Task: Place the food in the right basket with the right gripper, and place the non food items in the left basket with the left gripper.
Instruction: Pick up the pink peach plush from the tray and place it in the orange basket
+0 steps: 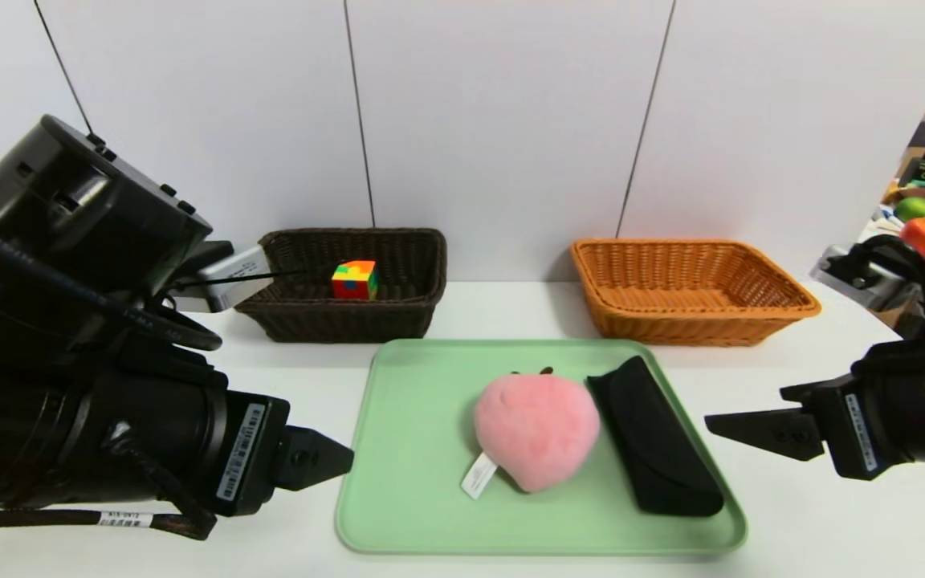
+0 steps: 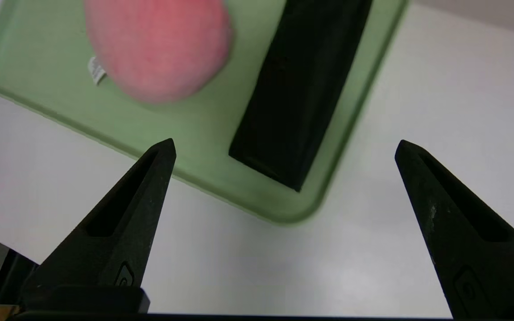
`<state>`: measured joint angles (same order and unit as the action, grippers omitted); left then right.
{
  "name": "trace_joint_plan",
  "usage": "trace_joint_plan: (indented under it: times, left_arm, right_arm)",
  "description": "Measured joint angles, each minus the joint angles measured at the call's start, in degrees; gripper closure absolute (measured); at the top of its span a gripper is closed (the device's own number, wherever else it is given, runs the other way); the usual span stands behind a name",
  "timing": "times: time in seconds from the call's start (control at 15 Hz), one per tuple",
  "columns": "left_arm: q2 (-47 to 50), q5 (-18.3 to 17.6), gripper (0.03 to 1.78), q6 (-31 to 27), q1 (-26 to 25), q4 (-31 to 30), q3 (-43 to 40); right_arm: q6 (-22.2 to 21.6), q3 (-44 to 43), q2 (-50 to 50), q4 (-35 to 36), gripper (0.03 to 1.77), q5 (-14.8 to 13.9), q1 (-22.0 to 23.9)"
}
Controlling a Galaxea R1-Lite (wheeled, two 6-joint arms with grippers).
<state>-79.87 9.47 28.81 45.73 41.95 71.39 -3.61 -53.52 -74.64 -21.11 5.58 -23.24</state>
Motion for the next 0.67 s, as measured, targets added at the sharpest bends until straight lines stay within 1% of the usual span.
trace_joint_plan:
  times: [0.2, 0.53, 0.67]
  left_arm:
    - [0.4, -0.1, 0.12, -0.2, 0.4, 0.0, -0.7]
    - [0.4, 0.0, 0.12, -0.3, 0.4, 0.0, -1.1]
    - [0.5, 0.1, 0.12, -0.3, 0.3, 0.1, -1.3]
  right_arm:
    - [-0.3, -3.8, -5.2, 0.6, 0.1, -0.1, -4.1]
    - [-1.9, -12.2, -14.5, 0.7, 0.1, -0.3, -9.3]
    - [-2.7, -15.2, -18.2, 0.7, 0.1, -2.1, -11.7]
